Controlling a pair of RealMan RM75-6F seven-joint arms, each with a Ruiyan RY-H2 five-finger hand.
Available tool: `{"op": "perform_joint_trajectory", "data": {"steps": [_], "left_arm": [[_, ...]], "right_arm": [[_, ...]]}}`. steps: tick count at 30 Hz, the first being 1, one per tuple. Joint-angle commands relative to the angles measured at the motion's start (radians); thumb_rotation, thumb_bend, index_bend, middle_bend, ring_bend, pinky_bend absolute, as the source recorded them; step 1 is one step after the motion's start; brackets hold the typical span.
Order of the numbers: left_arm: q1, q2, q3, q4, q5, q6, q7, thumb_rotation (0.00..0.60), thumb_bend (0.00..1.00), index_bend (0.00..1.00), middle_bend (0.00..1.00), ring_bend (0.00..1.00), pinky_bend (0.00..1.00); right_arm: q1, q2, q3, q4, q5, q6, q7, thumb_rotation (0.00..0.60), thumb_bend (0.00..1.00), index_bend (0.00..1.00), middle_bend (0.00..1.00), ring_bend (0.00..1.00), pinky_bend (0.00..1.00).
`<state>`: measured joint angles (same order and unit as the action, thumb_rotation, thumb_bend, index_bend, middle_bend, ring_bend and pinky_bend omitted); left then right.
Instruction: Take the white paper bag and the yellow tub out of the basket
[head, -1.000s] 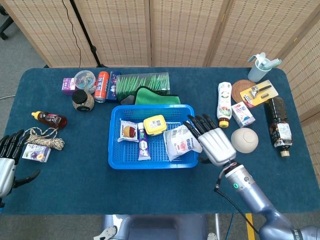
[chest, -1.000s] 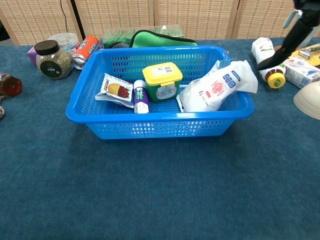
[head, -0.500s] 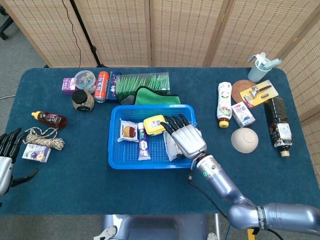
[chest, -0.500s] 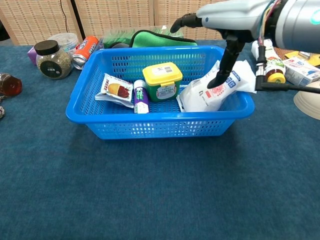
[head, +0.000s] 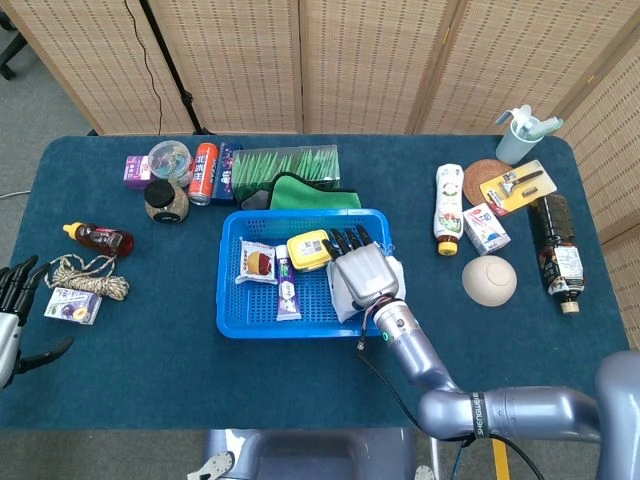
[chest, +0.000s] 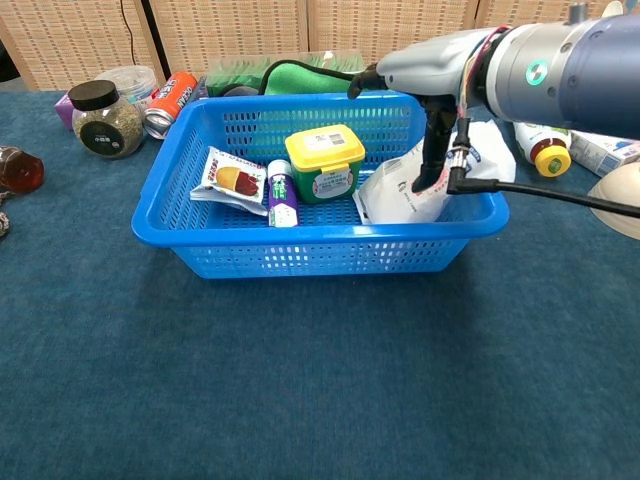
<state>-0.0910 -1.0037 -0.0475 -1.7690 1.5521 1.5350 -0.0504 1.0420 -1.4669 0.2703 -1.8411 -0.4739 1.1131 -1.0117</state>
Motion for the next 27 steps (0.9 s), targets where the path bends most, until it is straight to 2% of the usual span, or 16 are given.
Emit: {"op": "perform_joint_trajectory", "data": {"steps": [1,12,27], "left_arm": [[-0.001,0.002,-0.001,0.001,0.0,-0.002,-0.005,0.6,0.15,0.0,0.0,0.0,0.0],[-0.001,0.009,-0.001,0.008,0.0,-0.003,-0.025,0.6,0.15,0.0,0.0,0.0,0.0],[0.002,0.013,0.001,0.012,0.004,-0.001,-0.041,0.6,0.15,0.0,0.0,0.0,0.0]], "right_arm": [[0.072,-0.034,-0.006,-0.004,0.15,0.078,-0.107,0.6,0.0,0.0,0.0,0.0,0.0],[0.161,-0.052,-0.007,-0.029,0.352,0.162,-0.237,0.6,0.0,0.0,0.0,0.0,0.0],[0.214,-0.133,-0.067,0.078,0.363,0.189,-0.302,0.6,0.0,0.0,0.0,0.0,0.0]]}}
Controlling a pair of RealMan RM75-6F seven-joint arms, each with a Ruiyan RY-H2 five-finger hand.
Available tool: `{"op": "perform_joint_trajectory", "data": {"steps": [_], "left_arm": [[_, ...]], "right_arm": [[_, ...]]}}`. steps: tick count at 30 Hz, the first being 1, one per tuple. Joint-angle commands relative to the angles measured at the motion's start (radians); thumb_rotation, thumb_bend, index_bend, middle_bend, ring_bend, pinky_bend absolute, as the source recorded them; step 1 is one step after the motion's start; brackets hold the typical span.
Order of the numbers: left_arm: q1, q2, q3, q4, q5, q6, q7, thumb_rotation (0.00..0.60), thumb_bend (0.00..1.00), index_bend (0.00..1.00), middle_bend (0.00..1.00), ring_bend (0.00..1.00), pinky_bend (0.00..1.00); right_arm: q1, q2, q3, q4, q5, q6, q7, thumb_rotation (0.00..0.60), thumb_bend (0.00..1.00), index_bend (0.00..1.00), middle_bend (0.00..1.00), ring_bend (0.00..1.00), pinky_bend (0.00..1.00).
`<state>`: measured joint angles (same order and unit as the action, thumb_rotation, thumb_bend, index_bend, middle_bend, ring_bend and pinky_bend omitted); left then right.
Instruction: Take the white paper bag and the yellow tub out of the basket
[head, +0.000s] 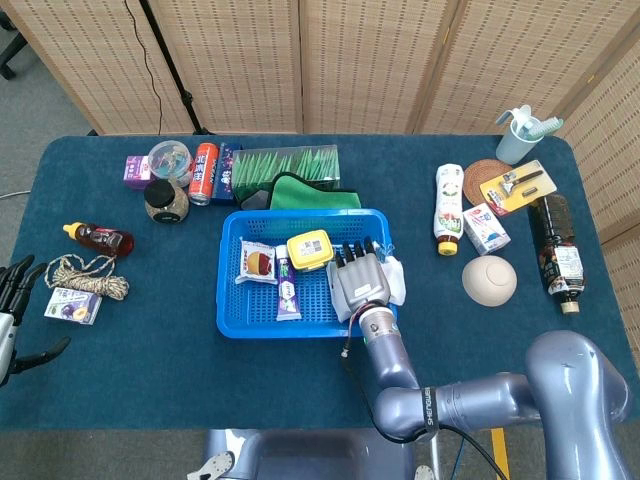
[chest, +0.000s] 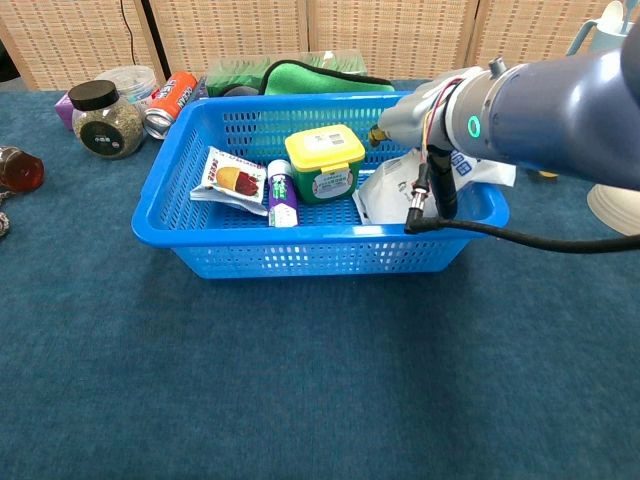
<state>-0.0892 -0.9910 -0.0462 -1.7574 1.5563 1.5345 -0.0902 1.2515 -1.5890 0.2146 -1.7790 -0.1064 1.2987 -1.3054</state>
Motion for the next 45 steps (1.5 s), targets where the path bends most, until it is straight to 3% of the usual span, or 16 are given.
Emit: {"op": "perform_joint_trajectory", "data": {"steps": [1,7,14,21,24,31,37,45], "left_arm": [[0.0,0.001,0.0,0.001,-0.001,-0.001,-0.003,0.6,0.15,0.0,0.0,0.0,0.0],[0.0,0.003,0.001,0.001,0.0,-0.002,-0.011,0.6,0.15,0.0,0.0,0.0,0.0],[-0.001,0.005,0.002,0.001,0.0,-0.006,-0.014,0.6,0.15,0.0,0.0,0.0,0.0],[0.0,0.007,0.002,0.002,0.0,-0.005,-0.019,0.6,0.15,0.0,0.0,0.0,0.0],[-0.001,0.006,0.004,0.002,0.003,-0.007,-0.017,0.6,0.15,0.0,0.0,0.0,0.0],[-0.001,0.005,0.006,-0.001,0.005,-0.008,-0.012,0.6,0.15,0.0,0.0,0.0,0.0],[0.0,0.006,0.01,-0.001,0.012,-0.007,-0.012,0.6,0.15,0.0,0.0,0.0,0.0],[-0.002,0.008,0.012,0.0,0.011,-0.015,-0.015,0.6,0.15,0.0,0.0,0.0,0.0]], "right_arm": [[0.005,-0.015,-0.016,0.024,-0.008,0.004,-0.012,0.6,0.0,0.0,0.0,0.0,0.0],[-0.001,-0.038,-0.045,0.062,-0.04,-0.008,-0.012,0.6,0.0,0.05,0.05,0.02,0.06],[-0.017,-0.056,-0.055,0.09,-0.1,-0.025,0.026,0.6,0.02,0.39,0.39,0.34,0.41],[-0.043,-0.06,-0.071,0.113,-0.173,-0.049,0.077,0.6,0.44,0.57,0.59,0.52,0.59],[-0.06,-0.052,-0.078,0.104,-0.26,-0.042,0.124,0.6,0.5,0.61,0.62,0.54,0.62],[-0.09,-0.012,-0.083,0.052,-0.419,-0.016,0.191,0.6,0.51,0.62,0.63,0.55,0.62],[-0.101,0.021,-0.072,-0.005,-0.463,0.014,0.187,0.6,0.51,0.62,0.63,0.55,0.62],[-0.122,0.116,-0.015,-0.091,-0.507,0.064,0.207,0.6,0.51,0.62,0.63,0.55,0.62]]}}
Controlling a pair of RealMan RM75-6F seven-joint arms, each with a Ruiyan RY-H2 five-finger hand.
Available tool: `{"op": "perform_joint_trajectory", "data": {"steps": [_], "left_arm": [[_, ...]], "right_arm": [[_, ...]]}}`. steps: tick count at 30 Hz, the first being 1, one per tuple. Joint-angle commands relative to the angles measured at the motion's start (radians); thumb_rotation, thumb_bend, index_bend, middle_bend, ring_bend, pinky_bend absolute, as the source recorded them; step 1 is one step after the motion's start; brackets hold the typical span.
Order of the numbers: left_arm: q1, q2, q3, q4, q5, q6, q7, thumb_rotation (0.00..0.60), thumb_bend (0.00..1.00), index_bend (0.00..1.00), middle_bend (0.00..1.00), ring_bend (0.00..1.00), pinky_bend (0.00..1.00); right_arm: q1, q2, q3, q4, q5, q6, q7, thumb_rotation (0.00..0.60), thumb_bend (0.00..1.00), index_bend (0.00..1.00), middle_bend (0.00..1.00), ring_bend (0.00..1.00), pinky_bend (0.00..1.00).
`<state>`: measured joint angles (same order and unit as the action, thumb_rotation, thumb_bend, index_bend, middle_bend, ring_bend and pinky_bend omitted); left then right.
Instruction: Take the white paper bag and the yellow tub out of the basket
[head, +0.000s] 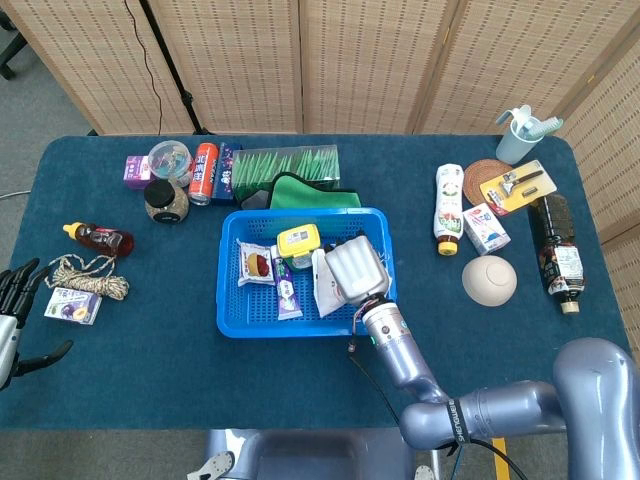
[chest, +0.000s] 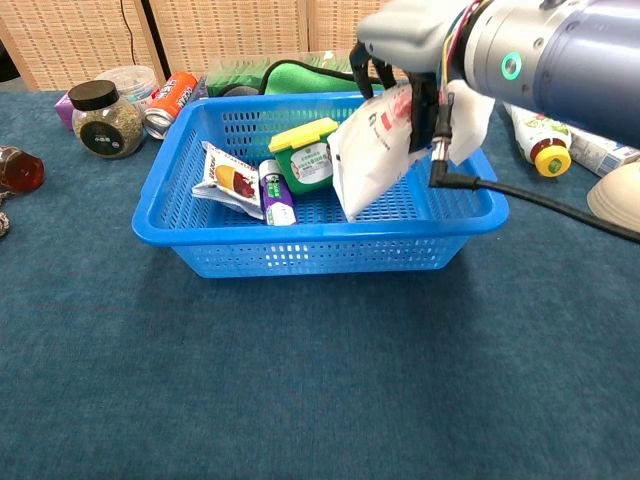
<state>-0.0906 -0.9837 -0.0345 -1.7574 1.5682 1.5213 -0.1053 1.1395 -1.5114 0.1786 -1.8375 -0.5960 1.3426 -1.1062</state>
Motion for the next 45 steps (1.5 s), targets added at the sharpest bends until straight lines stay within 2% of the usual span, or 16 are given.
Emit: {"op": "perform_joint_trajectory", "data": {"steps": [1,9,14,21,23,26,28,29,30,32,33,40,43,45], "left_arm": [[-0.001,0.001,0.001,0.0,0.0,-0.002,0.0,0.6,0.15,0.0,0.0,0.0,0.0],[0.001,0.001,0.005,-0.002,0.004,-0.002,0.003,0.6,0.15,0.0,0.0,0.0,0.0],[0.001,-0.001,0.008,-0.004,0.009,-0.004,0.011,0.6,0.15,0.0,0.0,0.0,0.0],[0.0,-0.008,0.011,-0.015,0.006,-0.01,0.041,0.6,0.15,0.0,0.0,0.0,0.0],[-0.002,-0.013,0.01,-0.019,0.0,-0.016,0.057,0.6,0.15,0.0,0.0,0.0,0.0],[-0.004,-0.015,0.01,-0.023,-0.005,-0.022,0.069,0.6,0.15,0.0,0.0,0.0,0.0],[-0.006,-0.016,0.01,-0.024,-0.007,-0.026,0.075,0.6,0.15,0.0,0.0,0.0,0.0],[-0.006,-0.016,0.011,-0.025,-0.007,-0.027,0.075,0.6,0.15,0.0,0.0,0.0,0.0],[-0.007,-0.016,0.011,-0.025,-0.007,-0.029,0.076,0.6,0.15,0.0,0.0,0.0,0.0],[-0.009,-0.014,0.011,-0.026,-0.011,-0.034,0.076,0.6,0.15,0.0,0.0,0.0,0.0],[-0.009,-0.013,0.011,-0.026,-0.011,-0.036,0.077,0.6,0.15,0.0,0.0,0.0,0.0],[-0.012,-0.011,0.012,-0.028,-0.015,-0.042,0.079,0.6,0.15,0.0,0.0,0.0,0.0],[-0.013,-0.008,0.013,-0.029,-0.017,-0.048,0.078,0.6,0.15,0.0,0.0,0.0,0.0],[-0.015,-0.007,0.013,-0.03,-0.018,-0.051,0.078,0.6,0.15,0.0,0.0,0.0,0.0]], "right_arm": [[-0.014,0.058,0.031,-0.044,-0.023,0.029,0.011,0.6,0.51,0.62,0.63,0.55,0.62],[-0.07,0.239,0.095,-0.083,-0.005,0.045,0.066,0.6,0.51,0.62,0.63,0.55,0.62],[-0.133,0.322,0.073,-0.004,0.028,-0.006,0.124,0.6,0.51,0.62,0.63,0.55,0.62],[-0.216,0.31,0.013,0.2,0.041,-0.161,0.27,0.6,0.51,0.62,0.63,0.55,0.62],[-0.245,0.281,-0.009,0.24,0.025,-0.214,0.334,0.6,0.51,0.62,0.63,0.55,0.62],[-0.261,0.266,-0.011,0.259,-0.011,-0.246,0.39,0.6,0.51,0.6,0.61,0.54,0.61],[-0.269,0.264,-0.016,0.266,-0.029,-0.274,0.416,0.6,0.49,0.47,0.51,0.43,0.5],[-0.27,0.27,-0.021,0.262,-0.018,-0.295,0.416,0.6,0.39,0.3,0.34,0.28,0.34],[-0.269,0.275,-0.023,0.258,-0.003,-0.31,0.413,0.6,0.24,0.14,0.17,0.13,0.17],[-0.266,0.294,-0.01,0.236,0.032,-0.318,0.414,0.6,0.02,0.0,0.0,0.0,0.01],[-0.267,0.298,-0.01,0.23,0.02,-0.303,0.411,0.6,0.0,0.0,0.0,0.0,0.0],[-0.273,0.345,-0.011,0.152,-0.017,-0.226,0.363,0.6,0.0,0.0,0.0,0.0,0.0],[-0.285,0.383,0.012,0.064,-0.078,-0.215,0.412,0.6,0.0,0.0,0.0,0.0,0.0],[-0.294,0.409,0.031,0.005,-0.116,-0.255,0.487,0.6,0.0,0.0,0.0,0.0,0.0]]}}
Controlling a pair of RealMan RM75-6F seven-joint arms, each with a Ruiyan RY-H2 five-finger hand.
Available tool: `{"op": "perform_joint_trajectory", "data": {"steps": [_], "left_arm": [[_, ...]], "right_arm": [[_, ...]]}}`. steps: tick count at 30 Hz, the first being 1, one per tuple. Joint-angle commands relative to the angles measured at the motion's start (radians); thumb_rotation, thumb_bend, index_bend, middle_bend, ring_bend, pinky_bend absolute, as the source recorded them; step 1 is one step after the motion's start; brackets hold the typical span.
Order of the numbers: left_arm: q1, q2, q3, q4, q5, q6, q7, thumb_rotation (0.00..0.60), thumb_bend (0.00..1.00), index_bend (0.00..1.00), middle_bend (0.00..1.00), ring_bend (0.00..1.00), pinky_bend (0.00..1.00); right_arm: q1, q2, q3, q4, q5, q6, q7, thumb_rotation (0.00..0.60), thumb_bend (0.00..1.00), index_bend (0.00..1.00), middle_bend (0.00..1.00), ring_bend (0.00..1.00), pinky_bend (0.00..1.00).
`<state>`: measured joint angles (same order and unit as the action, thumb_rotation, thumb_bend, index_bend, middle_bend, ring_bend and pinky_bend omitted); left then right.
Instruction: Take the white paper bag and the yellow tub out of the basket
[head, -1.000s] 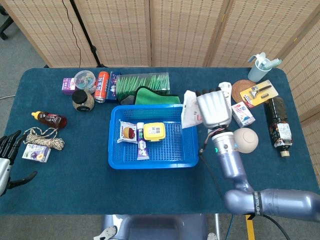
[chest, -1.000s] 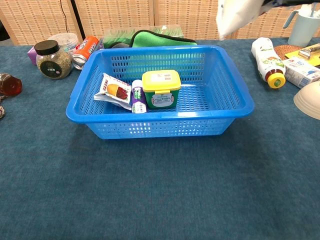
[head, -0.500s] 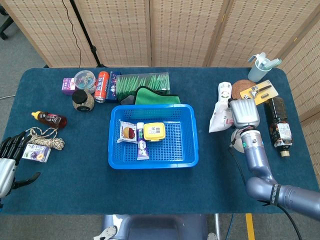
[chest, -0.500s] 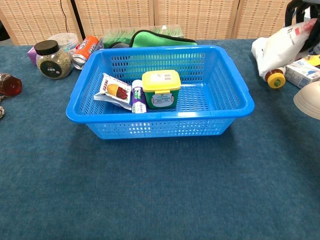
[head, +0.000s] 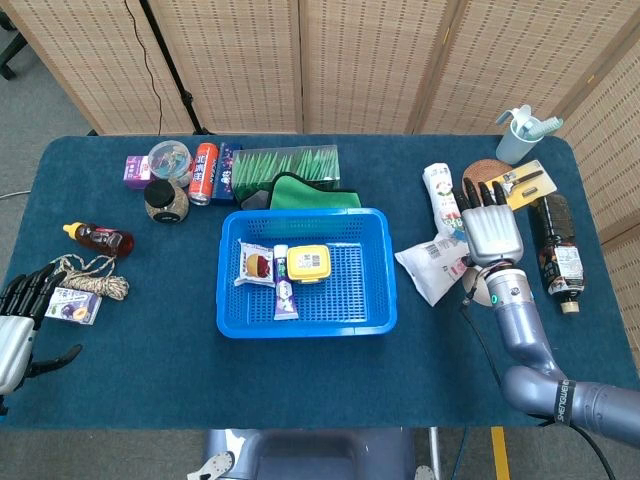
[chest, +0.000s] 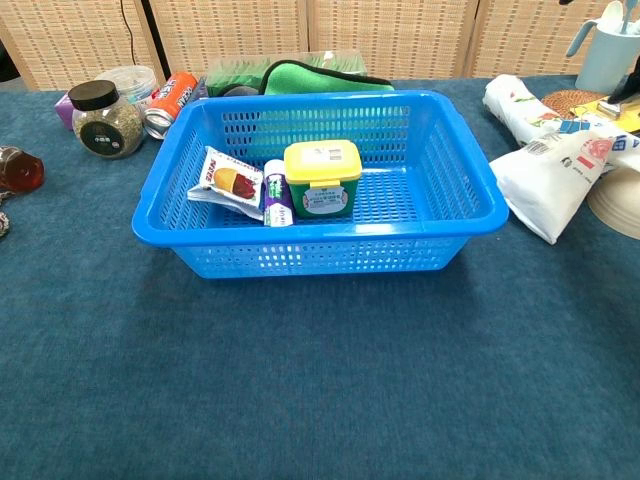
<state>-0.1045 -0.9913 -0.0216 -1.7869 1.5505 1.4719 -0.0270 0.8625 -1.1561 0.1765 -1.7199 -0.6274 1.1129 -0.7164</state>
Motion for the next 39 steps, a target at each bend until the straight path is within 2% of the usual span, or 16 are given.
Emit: {"op": "perform_joint_trajectory", "data": {"steps": [1,3,5,8,12,17,21,25,28,31,34,39], "left_arm": [[-0.001,0.001,0.0,-0.001,-0.001,-0.002,0.0,0.6,0.15,0.0,0.0,0.0,0.0],[-0.002,0.0,0.0,-0.001,-0.001,-0.003,0.002,0.6,0.15,0.0,0.0,0.0,0.0],[-0.002,0.0,0.0,0.0,0.0,-0.003,0.003,0.6,0.15,0.0,0.0,0.0,0.0],[-0.002,0.0,0.0,0.001,-0.002,-0.001,0.001,0.6,0.15,0.0,0.0,0.0,0.0],[-0.003,0.002,-0.003,0.001,-0.009,-0.005,-0.008,0.6,0.15,0.0,0.0,0.0,0.0],[-0.005,0.006,-0.005,0.003,-0.012,-0.007,-0.022,0.6,0.15,0.0,0.0,0.0,0.0],[-0.004,0.008,-0.005,0.006,-0.01,-0.005,-0.028,0.6,0.15,0.0,0.0,0.0,0.0],[-0.006,0.008,-0.001,0.007,-0.004,-0.009,-0.024,0.6,0.15,0.0,0.0,0.0,0.0],[-0.006,0.008,-0.001,0.009,-0.004,-0.009,-0.025,0.6,0.15,0.0,0.0,0.0,0.0],[-0.007,0.009,-0.004,0.012,-0.012,-0.011,-0.03,0.6,0.15,0.0,0.0,0.0,0.0],[-0.013,0.01,-0.01,0.012,-0.032,-0.026,-0.029,0.6,0.15,0.0,0.0,0.0,0.0],[-0.013,0.01,-0.013,0.009,-0.041,-0.025,-0.026,0.6,0.15,0.0,0.0,0.0,0.0]], "right_arm": [[-0.02,0.067,0.042,-0.133,-0.098,-0.054,0.137,0.6,0.0,0.0,0.0,0.0,0.0],[-0.018,0.081,0.076,-0.183,-0.124,-0.131,0.244,0.6,0.0,0.0,0.0,0.0,0.0],[-0.007,0.077,0.09,-0.185,-0.174,-0.169,0.288,0.6,0.0,0.0,0.0,0.0,0.0],[0.017,0.035,0.096,-0.172,-0.222,-0.18,0.301,0.6,0.0,0.0,0.0,0.0,0.0],[0.065,-0.034,0.115,-0.158,-0.221,-0.187,0.3,0.6,0.0,0.0,0.0,0.0,0.0],[0.138,-0.116,0.117,-0.123,-0.159,-0.188,0.237,0.6,0.0,0.0,0.0,0.0,0.0],[0.198,-0.198,0.097,-0.077,-0.09,-0.19,0.174,0.6,0.0,0.0,0.0,0.0,0.0],[0.252,-0.301,0.064,0.029,-0.014,-0.186,0.108,0.6,0.0,0.0,0.0,0.0,0.0],[0.268,-0.334,0.054,0.073,0.019,-0.18,0.086,0.6,0.0,0.0,0.0,0.0,0.0],[0.283,-0.386,0.019,0.135,0.01,-0.137,0.025,0.6,0.0,0.0,0.0,0.0,0.0],[0.284,-0.406,0.036,0.142,0.043,-0.155,0.05,0.6,0.0,0.0,0.0,0.0,0.0],[0.299,-0.429,0.035,0.165,0.082,-0.19,0.046,0.6,0.0,0.0,0.0,0.0,0.02]]}}
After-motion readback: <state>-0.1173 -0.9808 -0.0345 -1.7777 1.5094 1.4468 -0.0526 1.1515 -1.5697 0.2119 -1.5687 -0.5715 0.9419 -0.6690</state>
